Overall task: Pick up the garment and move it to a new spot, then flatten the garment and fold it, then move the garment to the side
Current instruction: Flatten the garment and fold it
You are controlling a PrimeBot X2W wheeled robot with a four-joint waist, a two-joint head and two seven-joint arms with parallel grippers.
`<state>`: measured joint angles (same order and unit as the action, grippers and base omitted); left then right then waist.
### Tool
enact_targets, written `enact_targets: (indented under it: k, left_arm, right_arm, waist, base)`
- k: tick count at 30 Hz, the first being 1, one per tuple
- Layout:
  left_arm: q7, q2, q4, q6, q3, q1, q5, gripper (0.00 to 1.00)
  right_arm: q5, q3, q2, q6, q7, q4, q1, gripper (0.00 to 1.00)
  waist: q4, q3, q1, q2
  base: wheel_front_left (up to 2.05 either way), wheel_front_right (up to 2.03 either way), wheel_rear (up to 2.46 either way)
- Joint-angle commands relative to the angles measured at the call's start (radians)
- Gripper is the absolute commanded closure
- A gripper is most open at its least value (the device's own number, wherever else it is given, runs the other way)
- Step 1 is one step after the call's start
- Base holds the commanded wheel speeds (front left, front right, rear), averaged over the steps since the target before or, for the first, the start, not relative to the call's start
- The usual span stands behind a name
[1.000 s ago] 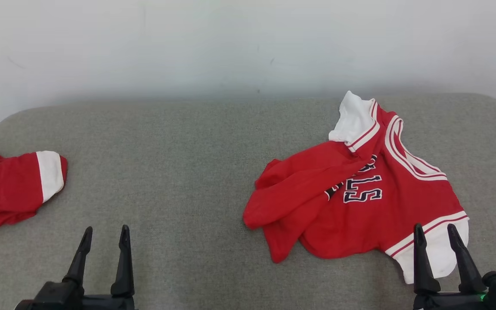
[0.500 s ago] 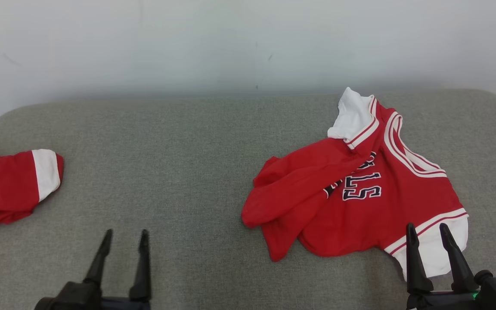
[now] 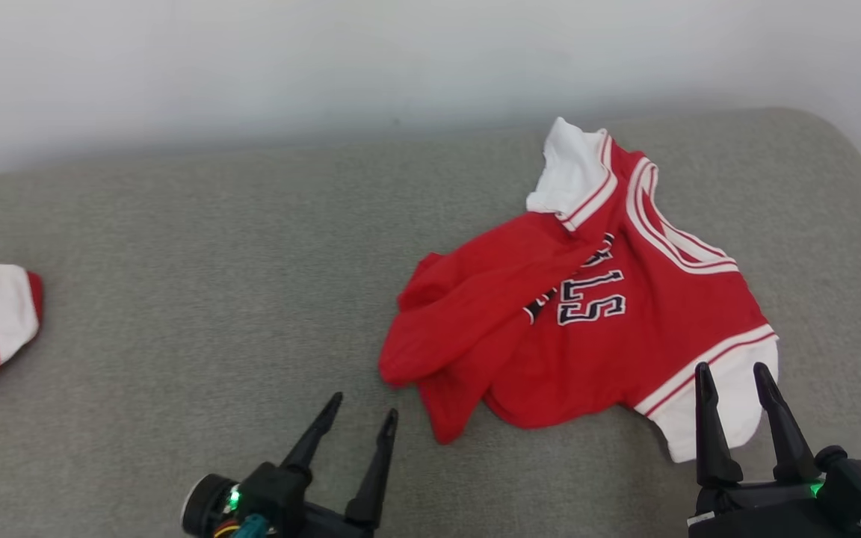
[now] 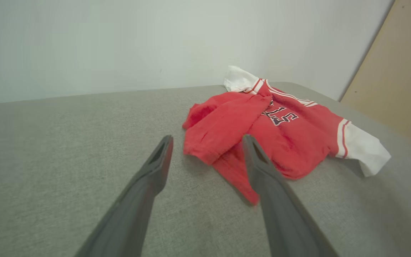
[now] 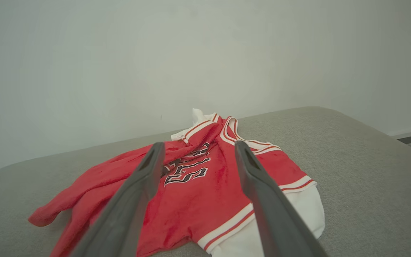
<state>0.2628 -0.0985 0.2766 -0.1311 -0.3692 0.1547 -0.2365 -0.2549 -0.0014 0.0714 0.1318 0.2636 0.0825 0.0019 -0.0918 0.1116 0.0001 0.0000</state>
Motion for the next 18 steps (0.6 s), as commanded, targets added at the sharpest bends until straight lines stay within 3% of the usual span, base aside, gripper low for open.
enact_targets:
  k: [1, 8, 18]
  left_arm:
    - [0.003, -0.007, 0.007, 0.001, -0.008, 0.022, -0.005, 0.0]
    - [0.003, -0.03, 0.089, 0.001, -0.09, 0.075, -0.024, 0.0]
    - [0.003, -0.042, 0.191, 0.002, -0.121, 0.121, 0.002, 0.0]
  right_arm:
    - [-0.005, 0.0, -0.004, -0.002, 0.001, 0.0, -0.006, 0.0]
    - [-0.013, -0.005, -0.011, -0.002, 0.001, -0.005, -0.02, 0.0]
    - [-0.022, -0.004, -0.018, -0.002, 0.001, -0.009, -0.026, 0.0]
  waist:
    - [-0.04, 0.035, -0.0001, 0.0]
    - [-0.113, 0.074, -0.0001, 0.0]
    - [-0.179, 0.096, -0.0001, 0.0]
  base:
    - [0.0, 0.0, 0.0]
    - [0.0, 0.0, 0.0]
    - [0.0, 0.0, 0.0]
